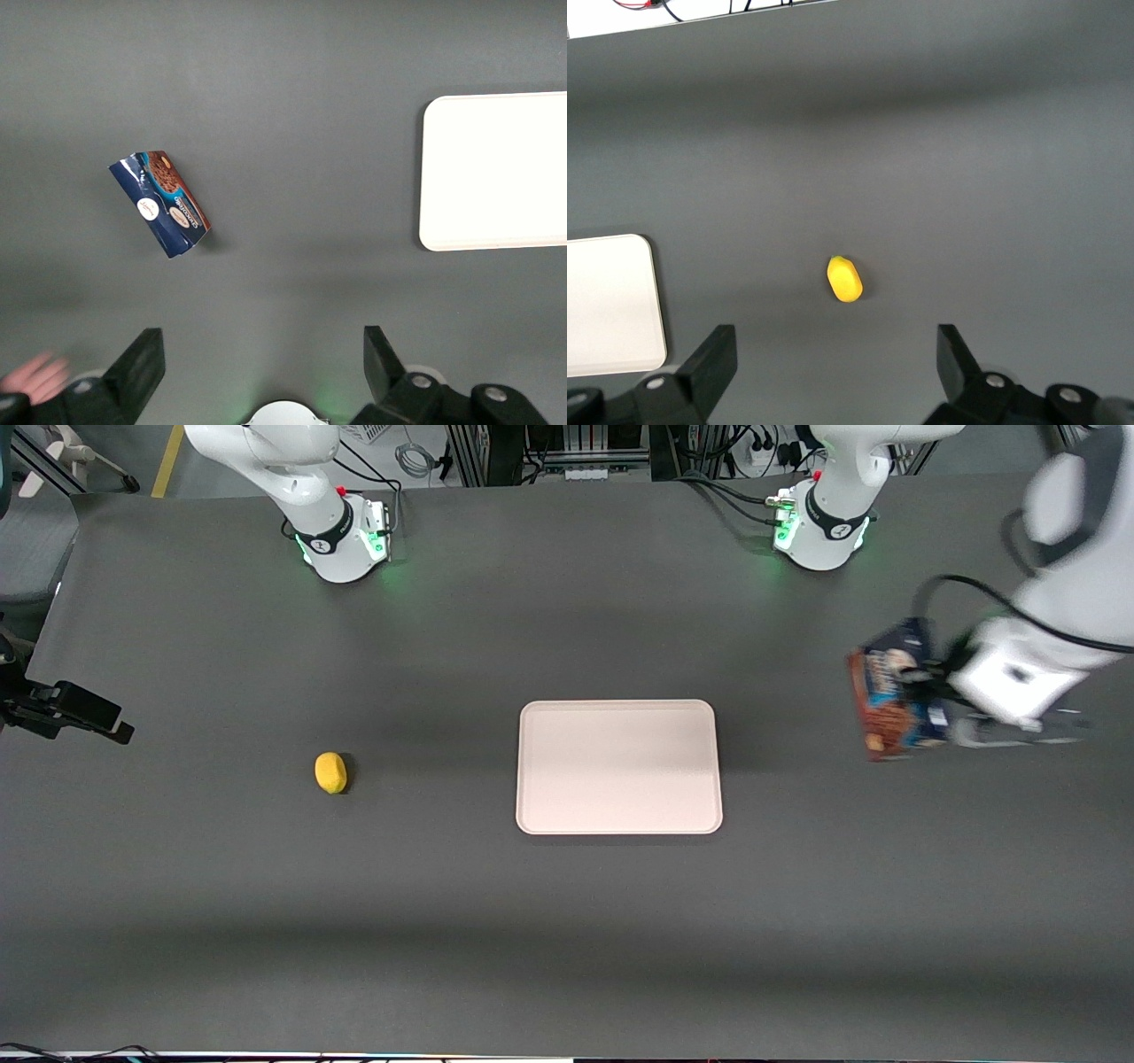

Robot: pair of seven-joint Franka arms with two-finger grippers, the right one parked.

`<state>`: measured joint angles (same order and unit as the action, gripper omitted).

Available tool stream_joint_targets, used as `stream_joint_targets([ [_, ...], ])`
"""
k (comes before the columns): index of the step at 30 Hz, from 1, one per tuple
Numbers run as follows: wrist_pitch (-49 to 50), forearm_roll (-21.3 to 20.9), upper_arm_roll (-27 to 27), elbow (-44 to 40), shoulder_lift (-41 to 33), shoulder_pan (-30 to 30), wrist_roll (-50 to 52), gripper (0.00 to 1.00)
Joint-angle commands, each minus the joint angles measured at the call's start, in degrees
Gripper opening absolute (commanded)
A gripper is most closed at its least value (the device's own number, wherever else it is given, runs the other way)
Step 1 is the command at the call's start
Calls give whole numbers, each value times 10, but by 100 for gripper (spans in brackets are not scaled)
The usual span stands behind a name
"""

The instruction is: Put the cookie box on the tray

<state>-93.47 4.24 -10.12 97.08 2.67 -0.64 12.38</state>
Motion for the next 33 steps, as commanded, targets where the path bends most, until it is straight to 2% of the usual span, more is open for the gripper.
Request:
stream_joint_targets([
  [1,-8,-1,-88,-22,32,3,76,0],
  [6,-72,-5,-133,-17,85,14,98,0],
  [11,-160,-27,-160,1,151,20,125,0],
  [14,-210,-31,-162,10,190,27,130,0],
  [22,-333,-91,-162,64,245,32,158,0],
  [28,-360,-94,-162,88,252,32,161,0],
  [29,-360,-94,-162,89,252,32,161,2],
  [30,-361,-94,-162,89,252,32,161,21],
  [31,-361,-94,-162,89,252,34,162,50],
  [32,-362,-98,-162,89,253,35,161,88],
  [33,-361,-104,-162,89,253,35,161,100],
])
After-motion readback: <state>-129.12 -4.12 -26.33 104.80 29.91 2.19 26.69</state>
